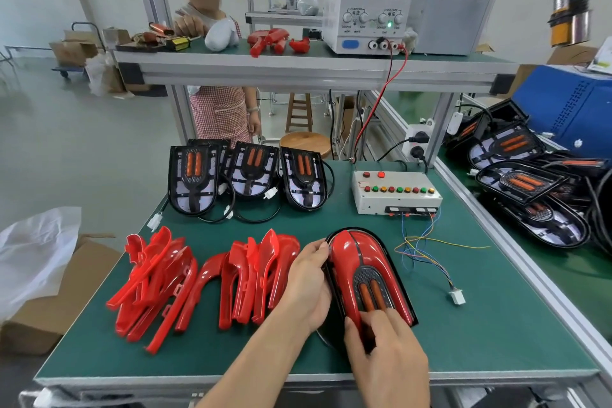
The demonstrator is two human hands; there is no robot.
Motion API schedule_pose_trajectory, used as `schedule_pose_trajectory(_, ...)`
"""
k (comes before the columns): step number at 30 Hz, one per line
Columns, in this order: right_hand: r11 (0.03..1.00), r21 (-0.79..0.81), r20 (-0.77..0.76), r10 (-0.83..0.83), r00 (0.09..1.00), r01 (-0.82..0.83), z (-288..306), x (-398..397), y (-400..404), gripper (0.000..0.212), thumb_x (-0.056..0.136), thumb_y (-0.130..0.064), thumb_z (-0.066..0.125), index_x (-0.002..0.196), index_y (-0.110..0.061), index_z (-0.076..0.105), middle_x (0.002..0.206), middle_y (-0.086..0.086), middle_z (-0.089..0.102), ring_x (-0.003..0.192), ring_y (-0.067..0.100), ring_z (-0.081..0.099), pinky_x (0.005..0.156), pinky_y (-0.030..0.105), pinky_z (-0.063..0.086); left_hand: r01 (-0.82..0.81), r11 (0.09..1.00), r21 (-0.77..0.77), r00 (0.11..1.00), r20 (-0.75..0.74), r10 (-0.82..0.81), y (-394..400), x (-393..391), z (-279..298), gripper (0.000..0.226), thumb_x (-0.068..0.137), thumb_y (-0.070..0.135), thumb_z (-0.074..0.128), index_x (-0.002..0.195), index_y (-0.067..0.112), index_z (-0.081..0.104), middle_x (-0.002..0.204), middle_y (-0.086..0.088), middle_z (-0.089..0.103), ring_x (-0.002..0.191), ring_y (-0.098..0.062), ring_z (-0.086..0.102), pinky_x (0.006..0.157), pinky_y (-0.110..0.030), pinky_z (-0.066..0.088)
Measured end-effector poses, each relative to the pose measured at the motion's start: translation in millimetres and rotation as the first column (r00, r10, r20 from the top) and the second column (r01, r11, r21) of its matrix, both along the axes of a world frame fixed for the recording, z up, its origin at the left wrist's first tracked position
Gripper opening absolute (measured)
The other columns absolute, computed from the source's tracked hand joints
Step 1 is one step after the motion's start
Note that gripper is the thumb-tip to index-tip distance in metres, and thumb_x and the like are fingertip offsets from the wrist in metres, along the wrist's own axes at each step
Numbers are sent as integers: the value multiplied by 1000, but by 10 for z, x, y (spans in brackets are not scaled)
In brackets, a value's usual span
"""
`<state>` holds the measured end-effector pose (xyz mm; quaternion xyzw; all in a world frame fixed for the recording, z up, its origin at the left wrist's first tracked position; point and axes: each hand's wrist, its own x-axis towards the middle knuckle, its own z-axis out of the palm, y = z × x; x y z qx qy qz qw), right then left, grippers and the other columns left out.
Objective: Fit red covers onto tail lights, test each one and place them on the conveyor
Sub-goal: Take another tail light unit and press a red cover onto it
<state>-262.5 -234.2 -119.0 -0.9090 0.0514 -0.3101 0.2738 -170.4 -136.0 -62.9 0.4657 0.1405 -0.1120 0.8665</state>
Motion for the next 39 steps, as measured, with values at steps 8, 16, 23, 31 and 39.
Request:
schedule_pose_trajectory(8,1000,12,-91,9,996,-8,6,-34,11,34,57,-16,97,79,-14,72,76,2,63,59,26,64,45,35,54,11,1000,-7,1000,4,-11,17,19,-75,29,109,17,44,118,-4,62,106,-17,71,101,-28,66,108,-52,49)
schedule_pose_trajectory(16,996,66,-23,55,998,-54,12,-72,12,23,69,-15,90,80,-15,70,76,-1,61,49,20,58,40,28,50,14,1000,-21,1000,5,-14,35,31,-114,26,108,21,47,114,2,64,98,-11,74,93,-22,69,99,-44,55)
schedule_pose_trajectory(23,997,36,-14,69,998,-68,-3,-48,-5,28,62,-9,94,74,-15,70,77,1,62,50,22,58,41,26,49,43,999,-2,999,17,-43,31,34,-101,23,107,18,49,116,2,63,97,-8,76,91,-19,71,89,-39,58)
schedule_pose_trajectory(31,998,32,-10,51,999,-50,-39,-80,32,29,61,-9,94,68,-13,65,72,2,62,47,24,59,38,27,48,101,991,93,990,94,-110,84,25,-139,28,102,18,61,128,9,62,116,-10,76,111,-25,71,103,-42,55)
schedule_pose_trajectory(39,1000,-12,18,19,1000,-19,-48,-85,3,26,73,-16,86,64,-14,62,67,-1,58,43,19,53,39,18,42,120,942,315,957,217,-194,120,6,-251,38,94,14,73,129,22,59,120,-1,74,115,-19,69,108,-44,51)
